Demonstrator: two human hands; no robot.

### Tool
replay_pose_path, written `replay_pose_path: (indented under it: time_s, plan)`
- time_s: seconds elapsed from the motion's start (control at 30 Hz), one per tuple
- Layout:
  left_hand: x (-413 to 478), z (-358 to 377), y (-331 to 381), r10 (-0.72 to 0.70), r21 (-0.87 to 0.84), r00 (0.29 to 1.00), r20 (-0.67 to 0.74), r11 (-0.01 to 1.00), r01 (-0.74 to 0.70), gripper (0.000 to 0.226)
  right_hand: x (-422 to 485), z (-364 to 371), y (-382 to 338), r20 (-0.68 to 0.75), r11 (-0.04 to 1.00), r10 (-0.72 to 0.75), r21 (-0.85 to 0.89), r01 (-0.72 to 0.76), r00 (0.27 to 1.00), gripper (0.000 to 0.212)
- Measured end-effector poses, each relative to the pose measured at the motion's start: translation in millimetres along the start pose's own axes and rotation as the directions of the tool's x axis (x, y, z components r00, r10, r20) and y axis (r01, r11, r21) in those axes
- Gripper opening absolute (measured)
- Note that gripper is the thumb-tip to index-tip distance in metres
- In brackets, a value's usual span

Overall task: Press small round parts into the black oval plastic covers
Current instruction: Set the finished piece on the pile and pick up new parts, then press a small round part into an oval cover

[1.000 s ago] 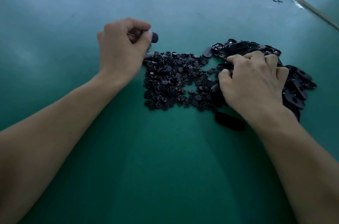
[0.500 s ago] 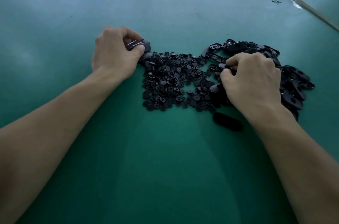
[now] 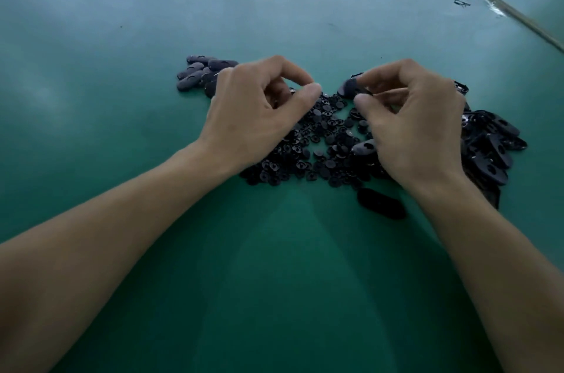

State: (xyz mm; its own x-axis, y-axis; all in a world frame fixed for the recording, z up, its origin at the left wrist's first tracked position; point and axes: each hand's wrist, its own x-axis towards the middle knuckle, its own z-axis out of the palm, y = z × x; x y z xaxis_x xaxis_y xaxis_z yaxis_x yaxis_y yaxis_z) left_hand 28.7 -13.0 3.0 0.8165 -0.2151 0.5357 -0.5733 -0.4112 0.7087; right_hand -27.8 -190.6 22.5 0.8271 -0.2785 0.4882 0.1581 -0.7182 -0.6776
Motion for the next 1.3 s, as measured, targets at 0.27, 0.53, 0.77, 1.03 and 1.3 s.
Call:
replay_pose_path:
  time_s: [0.27,0.53,0.77,1.03,1.3]
  plan:
    - [1.6,0.2,-2.7,0.021,-0.08,0.997,0.076,0.997,-0.015,0.015,-6.1,10.0,-4.7,0.137,0.91,-0.041,0.414,-0.019,0.99,0.029]
    - [2.7,-1.8,-2.0,0.016,-0.193,0.993,0.113,0.981,0.007,0.008,-9.9,13.7,-4.9,0.098,0.936,-0.076,0.349,0.037,0.992,0.022]
    - [2.8,-2.7,-0.6,0.033,-0.238,0.993,0.112,0.971,-0.006,0.011,-10.7,12.2,-6.4,0.072,0.98,-0.138,0.152,0.126,0.988,0.005]
    - [3.2,-4.6,0.5,0.024,-0.275,0.995,0.101,0.961,0.005,0.005,-11.0,13.6,-7.6,0.051,0.97,-0.092,0.229,0.078,0.995,0.008]
    - [0.8,-2.8,1.7,0.075,-0.239,0.989,0.129,0.97,-0.042,0.01,-11.9,12.8,-10.5,0.048,0.96,-0.094,0.269,0.078,0.994,0.019]
